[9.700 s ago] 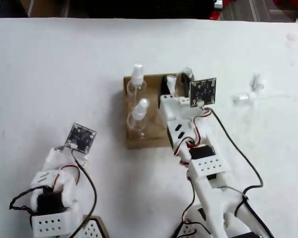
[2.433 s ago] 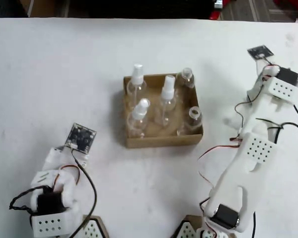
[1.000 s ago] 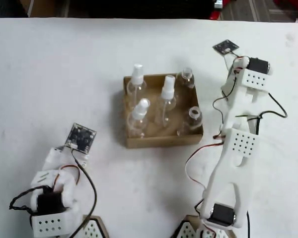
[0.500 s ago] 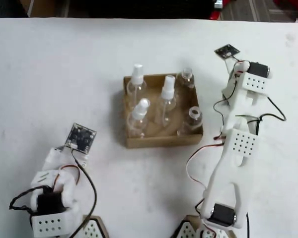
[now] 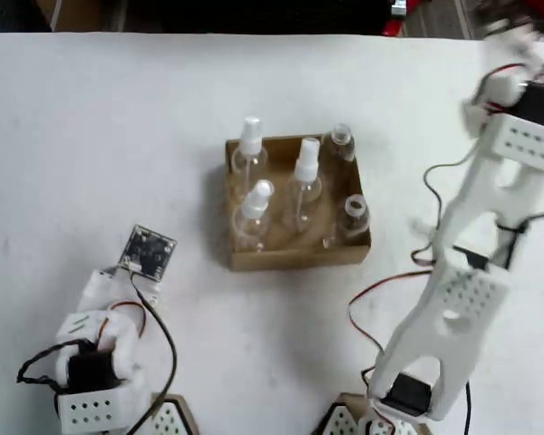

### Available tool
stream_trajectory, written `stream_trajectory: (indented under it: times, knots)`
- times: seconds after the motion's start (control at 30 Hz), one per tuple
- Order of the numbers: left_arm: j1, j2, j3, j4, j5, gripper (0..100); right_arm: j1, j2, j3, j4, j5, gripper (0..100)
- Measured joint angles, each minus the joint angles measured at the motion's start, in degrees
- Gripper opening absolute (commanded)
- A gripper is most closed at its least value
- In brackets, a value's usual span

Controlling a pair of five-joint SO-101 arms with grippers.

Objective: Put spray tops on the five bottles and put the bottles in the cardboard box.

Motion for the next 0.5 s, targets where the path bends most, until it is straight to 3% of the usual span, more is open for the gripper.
stream_trajectory:
  times: [0.33, 0.5]
  knots:
    - [0.0, 0.0, 0.0, 0.0, 0.0, 14, 1.23, -29.01, -0.09, 0.35, -18.81, 1.5]
    - [0.0, 0.0, 0.0, 0.09, 0.0, 14, 1.23, -42.81, 3.16, 0.35, -21.19, 1.5]
